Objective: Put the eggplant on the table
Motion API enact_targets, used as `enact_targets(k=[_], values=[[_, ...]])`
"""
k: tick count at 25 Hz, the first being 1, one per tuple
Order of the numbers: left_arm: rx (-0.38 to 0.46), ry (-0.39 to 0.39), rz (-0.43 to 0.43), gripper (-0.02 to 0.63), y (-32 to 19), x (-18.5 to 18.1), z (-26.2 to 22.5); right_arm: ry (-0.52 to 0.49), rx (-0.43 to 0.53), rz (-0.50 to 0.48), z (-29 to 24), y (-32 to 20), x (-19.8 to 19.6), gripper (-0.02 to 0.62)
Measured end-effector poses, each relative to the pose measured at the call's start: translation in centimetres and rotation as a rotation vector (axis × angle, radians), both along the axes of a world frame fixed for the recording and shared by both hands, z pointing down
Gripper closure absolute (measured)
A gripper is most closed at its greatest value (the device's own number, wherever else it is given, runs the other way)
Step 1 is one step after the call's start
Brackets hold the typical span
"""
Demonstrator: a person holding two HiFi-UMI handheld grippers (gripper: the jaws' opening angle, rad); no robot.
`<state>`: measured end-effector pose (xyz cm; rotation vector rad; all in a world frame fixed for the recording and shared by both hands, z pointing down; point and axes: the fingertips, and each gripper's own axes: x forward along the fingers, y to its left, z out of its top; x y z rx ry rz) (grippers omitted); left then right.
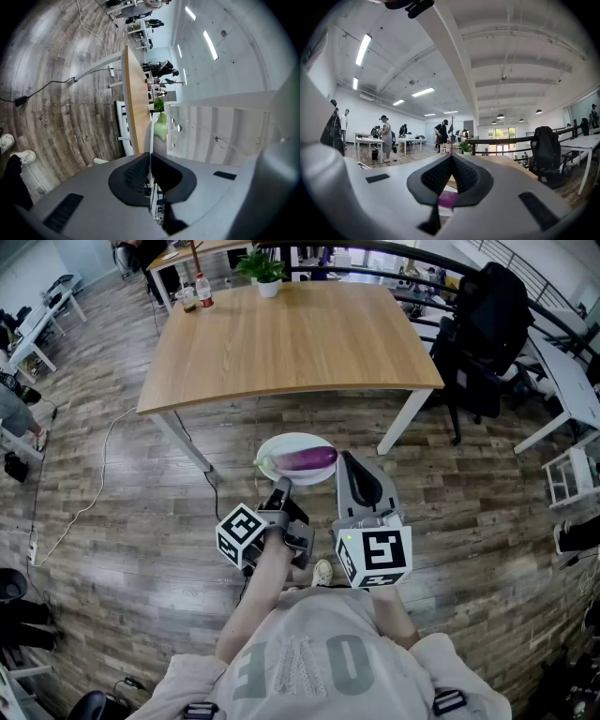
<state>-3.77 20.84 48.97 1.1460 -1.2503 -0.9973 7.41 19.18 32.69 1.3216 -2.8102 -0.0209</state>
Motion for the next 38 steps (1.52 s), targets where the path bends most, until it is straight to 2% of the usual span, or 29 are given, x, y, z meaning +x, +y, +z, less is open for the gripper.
enact_targets(k=[9,18,21,25,38], values=[[0.016,0.015,-0.014,0.587,-0.6,-0.2,-0.4,0.001,-0.008,-0.003,0.5,-0.6,0.1,0.577],[0.038,-0.014,-0.036,0.588,-3.3,0.2,-1.6,-0.042,0.008,-0.041,0.2,-2.2,1.2,0.577],[0.045,-0.015,-0.051,0.587,-4.3,0.8,-1.8,-0.053,-0.02,-0.048,0.7,-3.2,2.2,0.577],[0.037,0.022,-0.074,0.586,-4.7,1.0,-1.7,-0.073,-0.066,-0.068,1.5,-4.1,3.4,0.577],[0.073,0.005,-0.17,0.586,-9.5,-2.9,-2.9,-0.053,-0.097,-0.078,3.6,-10.2,2.8,0.577]])
